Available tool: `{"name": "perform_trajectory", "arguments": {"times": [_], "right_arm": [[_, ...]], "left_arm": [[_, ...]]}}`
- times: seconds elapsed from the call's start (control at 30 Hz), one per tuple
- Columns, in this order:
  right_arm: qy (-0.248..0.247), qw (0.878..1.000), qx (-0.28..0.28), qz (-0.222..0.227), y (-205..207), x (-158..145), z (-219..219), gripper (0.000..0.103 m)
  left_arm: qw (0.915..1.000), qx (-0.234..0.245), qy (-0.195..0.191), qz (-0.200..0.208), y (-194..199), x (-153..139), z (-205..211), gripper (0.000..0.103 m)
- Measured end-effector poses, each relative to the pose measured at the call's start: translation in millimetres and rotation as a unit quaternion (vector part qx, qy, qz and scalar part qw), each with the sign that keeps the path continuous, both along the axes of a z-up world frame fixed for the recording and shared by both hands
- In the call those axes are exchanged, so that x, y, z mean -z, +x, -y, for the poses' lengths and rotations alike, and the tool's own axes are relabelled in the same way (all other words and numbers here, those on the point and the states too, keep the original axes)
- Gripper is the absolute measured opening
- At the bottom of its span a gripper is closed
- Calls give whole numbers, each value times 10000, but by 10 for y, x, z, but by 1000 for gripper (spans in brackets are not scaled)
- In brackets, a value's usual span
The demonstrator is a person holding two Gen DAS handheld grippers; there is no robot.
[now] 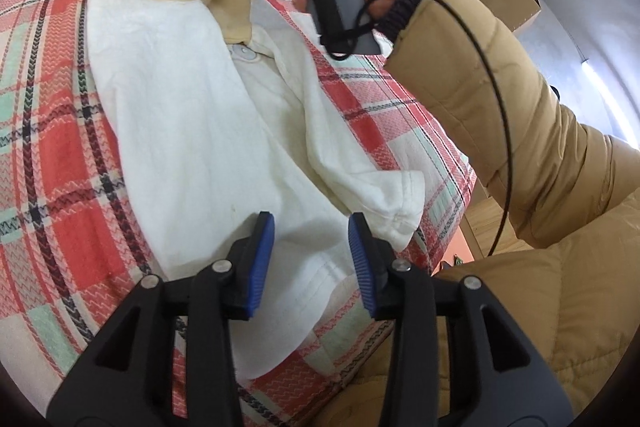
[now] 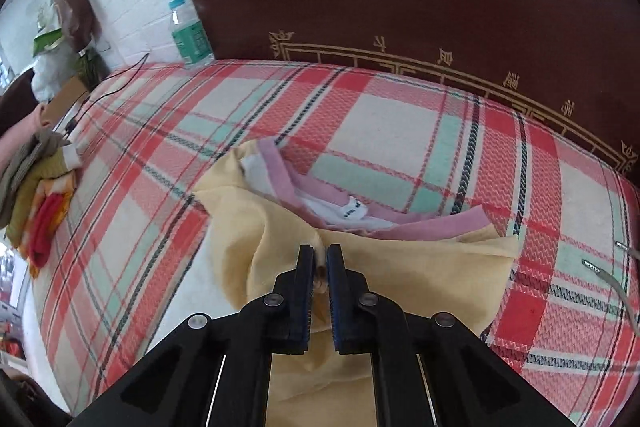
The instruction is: Fold clothes
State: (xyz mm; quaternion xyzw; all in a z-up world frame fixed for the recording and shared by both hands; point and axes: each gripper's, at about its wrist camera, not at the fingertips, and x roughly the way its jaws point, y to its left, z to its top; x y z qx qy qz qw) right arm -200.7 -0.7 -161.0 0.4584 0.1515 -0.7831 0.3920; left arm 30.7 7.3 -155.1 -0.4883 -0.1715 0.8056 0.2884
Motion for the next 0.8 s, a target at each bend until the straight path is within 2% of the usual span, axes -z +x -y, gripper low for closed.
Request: {"name": "perform_trajectory", "arguments": {"times": [0.03,0.07,0.1,0.13,0.17,0.23,0.3,0.43,0.6,0.73,0.8], "right_arm": [[86,9998,158,-30,-44,54,-8,12],[55,9997,245,1,-67,82,-44,12],[-83,9995,295,67,-75,84,-104,17],[-222,9991,344,133,-83,87,-163,24],[-378,9985,359,173,-70,63,-235,26],[-683,9970,321,168,22,-58,-434,44],[-965,9949,187,225,162,-186,-651,46],[-1367,9900,-120,331,562,-350,-1096,64],[-1299,9895,-246,587,1156,-185,-1578,65],[-1228,9888,-67,850,1530,19,-1931,65],[-1178,9891,10,885,1676,66,-2053,65]], "left_arm": [[10000,-11,7,-22,18,-17,8,45],[10000,-24,17,-46,36,-36,18,52],[10000,-37,26,-70,54,-54,27,59],[9998,-107,30,-134,79,-89,58,63],[9996,-183,35,-201,105,-126,91,66],[9989,-342,51,-312,154,-188,199,67],[9980,-529,14,-332,177,-213,296,69],[9953,-933,-37,-256,193,-160,496,70],[9950,-995,-17,-44,166,-81,499,70],[9952,-969,48,99,144,-9,467,72],[9956,-917,107,157,134,32,433,78]]}}
